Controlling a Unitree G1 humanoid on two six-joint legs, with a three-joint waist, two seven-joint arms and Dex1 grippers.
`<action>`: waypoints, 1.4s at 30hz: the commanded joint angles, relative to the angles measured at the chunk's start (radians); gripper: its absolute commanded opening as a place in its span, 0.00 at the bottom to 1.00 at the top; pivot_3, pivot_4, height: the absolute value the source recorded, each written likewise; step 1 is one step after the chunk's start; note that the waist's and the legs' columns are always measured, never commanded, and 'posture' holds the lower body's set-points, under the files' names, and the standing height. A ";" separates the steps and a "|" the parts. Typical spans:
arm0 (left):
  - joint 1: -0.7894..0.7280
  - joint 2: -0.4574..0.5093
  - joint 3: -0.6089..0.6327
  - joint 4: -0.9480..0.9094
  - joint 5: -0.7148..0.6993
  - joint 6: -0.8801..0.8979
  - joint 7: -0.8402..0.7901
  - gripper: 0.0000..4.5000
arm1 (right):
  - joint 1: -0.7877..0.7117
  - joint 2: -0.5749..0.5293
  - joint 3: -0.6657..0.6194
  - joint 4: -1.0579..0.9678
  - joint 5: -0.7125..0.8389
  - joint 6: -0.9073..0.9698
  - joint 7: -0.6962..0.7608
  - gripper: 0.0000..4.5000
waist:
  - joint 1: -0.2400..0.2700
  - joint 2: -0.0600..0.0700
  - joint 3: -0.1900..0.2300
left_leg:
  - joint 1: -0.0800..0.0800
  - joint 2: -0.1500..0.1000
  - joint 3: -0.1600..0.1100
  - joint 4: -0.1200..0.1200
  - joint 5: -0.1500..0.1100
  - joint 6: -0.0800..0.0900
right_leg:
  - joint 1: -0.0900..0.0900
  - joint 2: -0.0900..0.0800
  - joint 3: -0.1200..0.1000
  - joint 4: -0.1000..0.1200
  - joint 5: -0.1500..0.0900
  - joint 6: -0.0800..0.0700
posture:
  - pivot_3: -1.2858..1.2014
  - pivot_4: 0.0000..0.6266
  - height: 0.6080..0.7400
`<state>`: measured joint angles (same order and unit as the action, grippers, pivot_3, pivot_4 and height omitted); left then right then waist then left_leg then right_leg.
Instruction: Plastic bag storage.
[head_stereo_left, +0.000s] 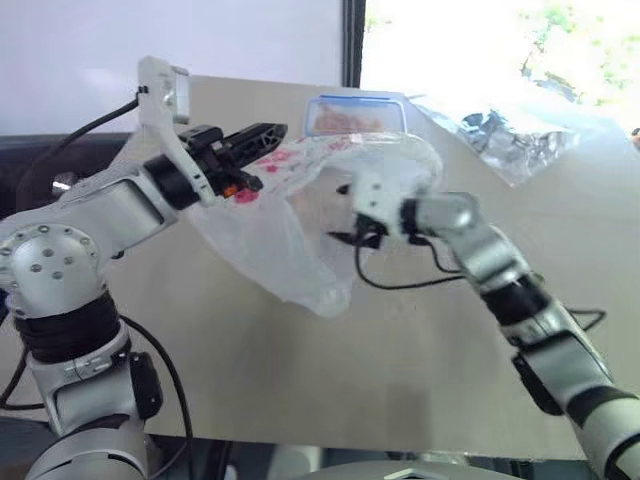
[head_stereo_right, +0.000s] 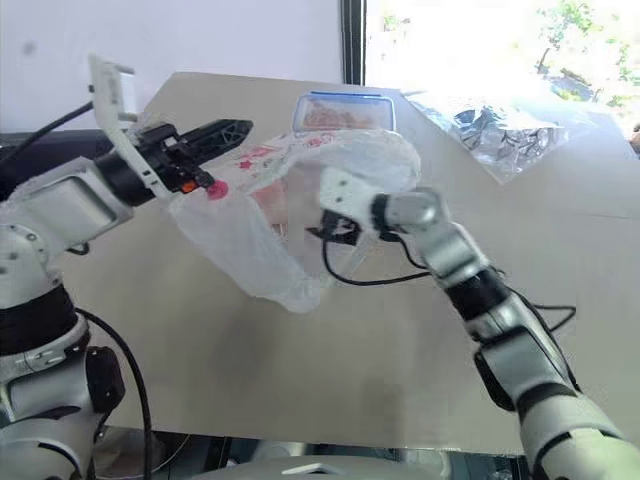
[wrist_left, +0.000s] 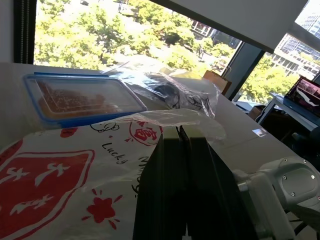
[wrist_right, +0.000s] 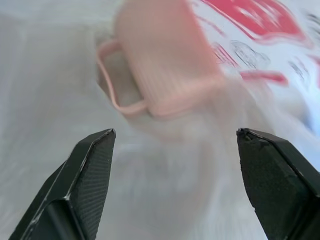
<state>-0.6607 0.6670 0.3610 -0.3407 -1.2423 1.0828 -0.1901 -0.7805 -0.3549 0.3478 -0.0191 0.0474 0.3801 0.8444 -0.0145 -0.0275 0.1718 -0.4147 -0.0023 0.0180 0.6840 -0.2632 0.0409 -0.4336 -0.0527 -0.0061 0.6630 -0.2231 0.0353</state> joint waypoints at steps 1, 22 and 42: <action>0.033 0.005 0.014 -0.024 -0.120 0.006 -0.084 0.12 | 0.041 -0.037 -0.109 -0.238 0.081 0.152 -0.019 1.00 | -0.003 0.001 0.000 | 0.000 0.001 0.001 0.000 0.000 0.000 | 0.000 0.001 0.000 0.000 0.000 0.000 | 0.52 0.24 1.00; 0.693 0.358 0.104 -0.315 -0.248 0.049 -0.433 0.75 | 0.209 -0.131 -0.327 -0.231 0.129 0.319 -0.274 1.00 | -0.003 0.004 0.002 | 0.015 0.009 0.011 -0.002 -0.001 0.004 | 0.009 0.008 0.003 -0.001 -0.004 -0.009 | 0.52 0.24 1.00; 0.706 0.187 -0.140 -0.384 -0.194 -0.133 -0.127 0.76 | -0.172 0.044 -0.307 0.303 0.102 0.205 -0.296 0.01 | 0.002 0.006 0.003 | 0.015 0.007 0.010 -0.010 -0.001 0.004 | 0.010 0.004 0.003 -0.006 -0.002 -0.008 | 0.52 0.24 1.00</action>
<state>0.0737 0.8765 0.2675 -0.7295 -1.4709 0.9744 -0.3456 -0.9260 -0.3102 0.0413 0.3315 0.1429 0.5858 0.5413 -0.0125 -0.0213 0.1750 -0.3996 0.0047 0.0279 0.6738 -0.2647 0.0456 -0.4235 -0.0483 -0.0026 0.6572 -0.2249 0.0277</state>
